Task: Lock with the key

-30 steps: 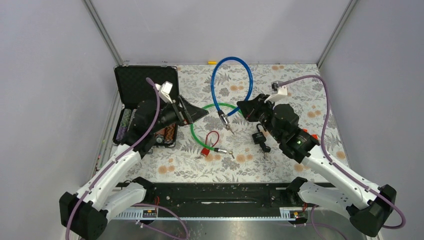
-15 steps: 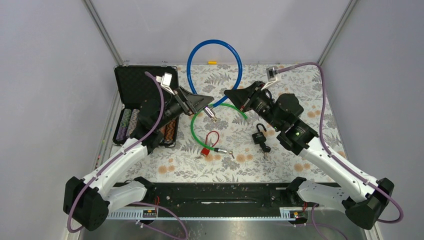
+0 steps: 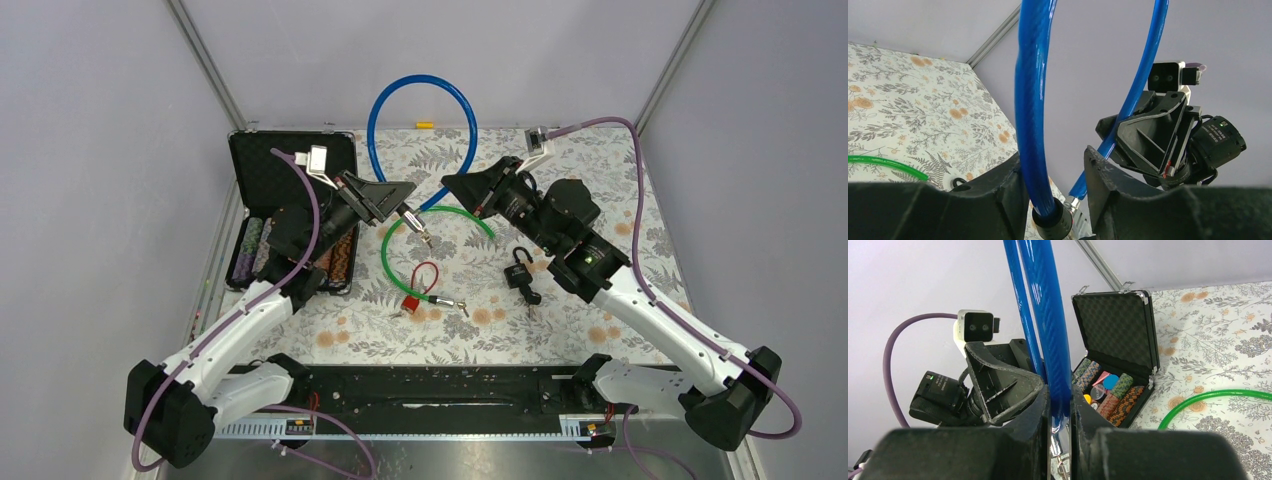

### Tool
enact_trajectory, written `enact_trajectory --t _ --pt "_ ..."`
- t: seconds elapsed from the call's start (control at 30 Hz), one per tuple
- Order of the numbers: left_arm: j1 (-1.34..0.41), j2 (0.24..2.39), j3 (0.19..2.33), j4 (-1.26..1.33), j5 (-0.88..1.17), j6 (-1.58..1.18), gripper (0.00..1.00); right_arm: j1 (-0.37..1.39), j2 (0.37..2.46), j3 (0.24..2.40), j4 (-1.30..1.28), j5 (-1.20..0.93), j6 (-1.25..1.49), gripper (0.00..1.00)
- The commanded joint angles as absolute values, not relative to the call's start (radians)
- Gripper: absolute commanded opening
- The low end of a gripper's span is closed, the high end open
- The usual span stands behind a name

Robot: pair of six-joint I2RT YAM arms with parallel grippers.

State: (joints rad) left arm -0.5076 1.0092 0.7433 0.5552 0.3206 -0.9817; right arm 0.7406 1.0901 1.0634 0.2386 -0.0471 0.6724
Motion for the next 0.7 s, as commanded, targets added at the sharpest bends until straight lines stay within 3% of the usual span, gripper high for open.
enact_trajectory --t 0.0,0.03,0.1,0.17,0.27,0.5,0.57,0.67 --pt "-0.509 0.980 0.735 0.601 0.291 -0.961 0.40 0.747 1.079 1.123 0.359 -0.058 0.686 0.00" --pt "-0.509 0.973 0.730 0.596 0.289 -0.959 0.42 0.747 1.078 1.122 0.361 -0.056 0.687 0.00" --pt "-0.509 0.957 0.722 0.590 0.282 -0.956 0.56 0.746 1.076 1.123 0.365 -0.057 0.688 0.00" --pt "-0.509 0.947 0.714 0.584 0.275 -0.956 0.56 0.746 1.074 1.122 0.367 -0.054 0.691 0.00" --pt "-0.509 0.944 0.712 0.582 0.273 -0.956 0.48 0.747 1.070 1.117 0.369 -0.042 0.699 0.00" --pt "-0.508 0.970 0.739 0.593 0.286 -0.954 0.00 0.746 1.078 1.120 0.343 -0.044 0.703 0.00" --pt "-0.508 0.973 0.754 0.591 0.284 -0.944 0.00 0.747 1.076 1.124 0.311 -0.036 0.690 0.03" --pt "-0.508 0.970 0.780 0.589 0.284 -0.933 0.00 0.746 1.069 1.125 0.269 -0.030 0.660 0.18"
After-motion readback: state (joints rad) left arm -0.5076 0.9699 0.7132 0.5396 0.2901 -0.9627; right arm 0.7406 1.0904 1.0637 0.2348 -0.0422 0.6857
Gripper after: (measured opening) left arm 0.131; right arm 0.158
